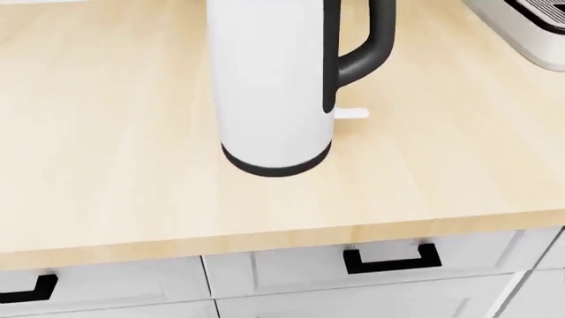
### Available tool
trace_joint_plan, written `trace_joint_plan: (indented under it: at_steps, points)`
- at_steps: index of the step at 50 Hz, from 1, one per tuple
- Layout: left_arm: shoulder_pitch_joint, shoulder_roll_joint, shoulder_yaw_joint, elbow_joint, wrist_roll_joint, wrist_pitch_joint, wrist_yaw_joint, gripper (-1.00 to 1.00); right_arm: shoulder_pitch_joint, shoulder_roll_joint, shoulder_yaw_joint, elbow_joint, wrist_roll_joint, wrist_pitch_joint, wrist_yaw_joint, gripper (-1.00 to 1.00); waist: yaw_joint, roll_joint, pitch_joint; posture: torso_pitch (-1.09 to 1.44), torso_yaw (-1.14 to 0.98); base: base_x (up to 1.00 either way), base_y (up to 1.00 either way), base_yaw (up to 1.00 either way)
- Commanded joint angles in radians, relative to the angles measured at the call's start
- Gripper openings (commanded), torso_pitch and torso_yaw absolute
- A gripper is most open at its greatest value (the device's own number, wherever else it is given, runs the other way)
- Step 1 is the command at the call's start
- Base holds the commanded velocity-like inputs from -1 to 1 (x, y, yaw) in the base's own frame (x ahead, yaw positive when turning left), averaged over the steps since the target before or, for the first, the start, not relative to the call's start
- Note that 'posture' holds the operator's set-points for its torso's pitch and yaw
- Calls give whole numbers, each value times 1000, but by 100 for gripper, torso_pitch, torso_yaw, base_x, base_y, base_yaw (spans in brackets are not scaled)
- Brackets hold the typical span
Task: Close the lid of the electric kettle.
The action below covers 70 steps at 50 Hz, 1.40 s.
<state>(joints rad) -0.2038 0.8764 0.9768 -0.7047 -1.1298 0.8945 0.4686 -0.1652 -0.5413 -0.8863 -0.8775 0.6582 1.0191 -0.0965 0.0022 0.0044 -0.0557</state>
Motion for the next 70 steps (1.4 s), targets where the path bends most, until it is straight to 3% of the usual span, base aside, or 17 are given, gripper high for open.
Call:
trace_joint_plan:
  at_steps: [1, 9, 21, 32, 41, 54, 70]
  points:
    - [-14, 24, 17, -10, 2, -25, -1, 100, -12, -16, -5, -14, -8, -38, 2, 100, 0, 2, -15, -25, 0, 0, 0, 0]
    - [-15, 33, 23, -11, -13, -21, 11, 100, -15, -17, -10, -19, -5, -29, 2, 100, 3, 3, -77, -33, 0, 0, 0, 0]
    - [-14, 34, 13, -7, -8, -29, 13, 100, -14, -15, -4, -21, -6, -31, 0, 100, 10, 3, -190, -45, 0, 0, 0, 0]
    - [-19, 20, 9, -13, 6, -30, 3, 100, -17, -16, -11, -32, 2, -18, -5, 100, 17, 0, -252, -56, 0, 0, 0, 0]
    - [-11, 29, 16, -4, -26, -44, 31, 100, -16, -18, -12, -29, 10, -31, -7, 100, 20, -1, -268, -56, 0, 0, 0, 0]
    - [-16, 27, 11, -6, -16, -37, 26, 100, -13, -18, -30, -28, 53, -32, -32, 100, 20, -2, -271, -56, 0, 0, 0, 0]
    - [-14, 16, 3, -10, -3, -43, 16, 100, 7, -16, -14, -13, 49, -71, -34, 100, 17, -2, -271, -56, 0, 0, 0, 0]
